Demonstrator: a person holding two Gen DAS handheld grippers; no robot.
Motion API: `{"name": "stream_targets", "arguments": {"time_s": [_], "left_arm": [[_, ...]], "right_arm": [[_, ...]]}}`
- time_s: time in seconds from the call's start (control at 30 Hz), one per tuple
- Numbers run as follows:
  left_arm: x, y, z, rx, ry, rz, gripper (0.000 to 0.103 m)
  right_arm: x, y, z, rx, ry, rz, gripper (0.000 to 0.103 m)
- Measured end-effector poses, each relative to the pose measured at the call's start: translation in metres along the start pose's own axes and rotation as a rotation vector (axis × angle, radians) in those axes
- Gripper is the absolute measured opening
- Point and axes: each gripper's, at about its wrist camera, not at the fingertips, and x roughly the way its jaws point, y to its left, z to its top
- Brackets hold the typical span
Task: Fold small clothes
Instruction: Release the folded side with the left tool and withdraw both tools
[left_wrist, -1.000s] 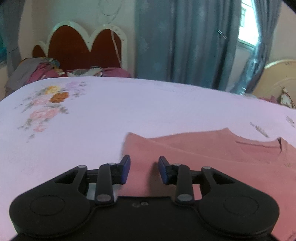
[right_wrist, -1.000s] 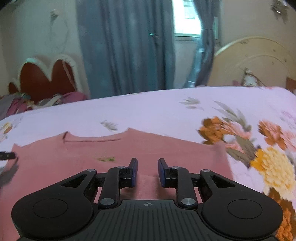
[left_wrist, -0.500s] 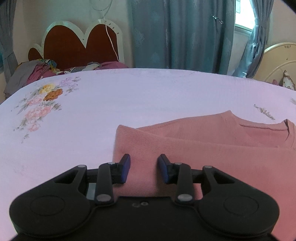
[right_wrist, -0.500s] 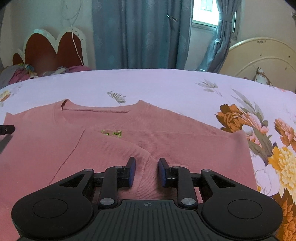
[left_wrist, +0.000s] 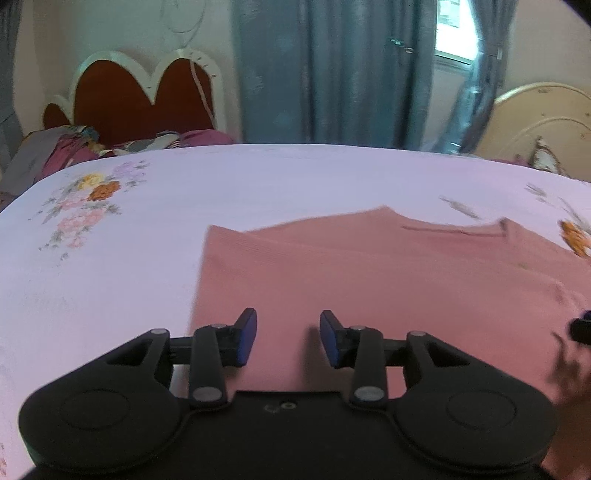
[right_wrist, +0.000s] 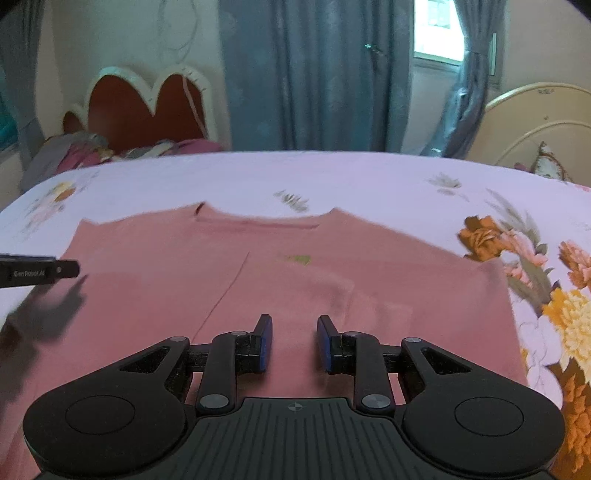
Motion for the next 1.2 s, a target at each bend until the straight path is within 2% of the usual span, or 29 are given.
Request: {"name": "stream_targets", "arguments": {"time_s": [0.1,0.23,0.33,0.67,0.73,0.8,0.87,1.07,1.13,1.17,1.2], "left_arm": [[-0.008,-0.007,-0.012,0.008,0.011,-0.017,0.039],[-0.008,-0.01,-0.033,0.018,0.054,0.006,0.041],[-0.007,-0.009,-0.046,0.033,0.036,0.027,0.044],[-0.008,-0.018,-0.043,0.048,0.05,0.083,0.049],[-0.011,-0.019,-0.043,0.049,0.057,0.09,0.049],[-0.016,-0.02,-0.041,0.046,0.063,0.091,0.049],[-0.023,-0.021,-0.041,0.05,0.06,0.079,0.05],[-0.054,-0.023,-0.049,0.08,0.033,0.018,0.061],[-0.064,-0.023,-0.055,0.091,0.028,-0.004,0.062],[-0.07,-0.022,-0.058,0.1,0.026,-0.012,0.062],[-0.075,-0.022,-0.061,0.107,0.023,-0.019,0.062]], "right_arm": [[0.003,-0.001,-0.012,-0.022,0.03,-0.015,0.026],[0.001,-0.014,-0.025,-0.038,0.036,-0.029,0.026],[-0.002,-0.019,-0.029,-0.051,0.038,-0.02,0.026],[0.0,-0.023,-0.027,-0.084,0.046,0.021,0.031],[-0.005,-0.024,-0.025,-0.067,0.048,0.032,0.034],[-0.014,-0.025,-0.025,-0.04,0.039,0.039,0.049],[-0.027,-0.023,-0.026,-0.031,0.018,0.04,0.057],[-0.065,-0.015,-0.039,-0.017,-0.007,0.02,0.057],[-0.078,-0.011,-0.049,-0.008,-0.002,0.012,0.058],[-0.084,-0.01,-0.054,0.0,0.003,0.006,0.063],[-0.092,-0.008,-0.059,0.009,0.003,-0.002,0.073]]}}
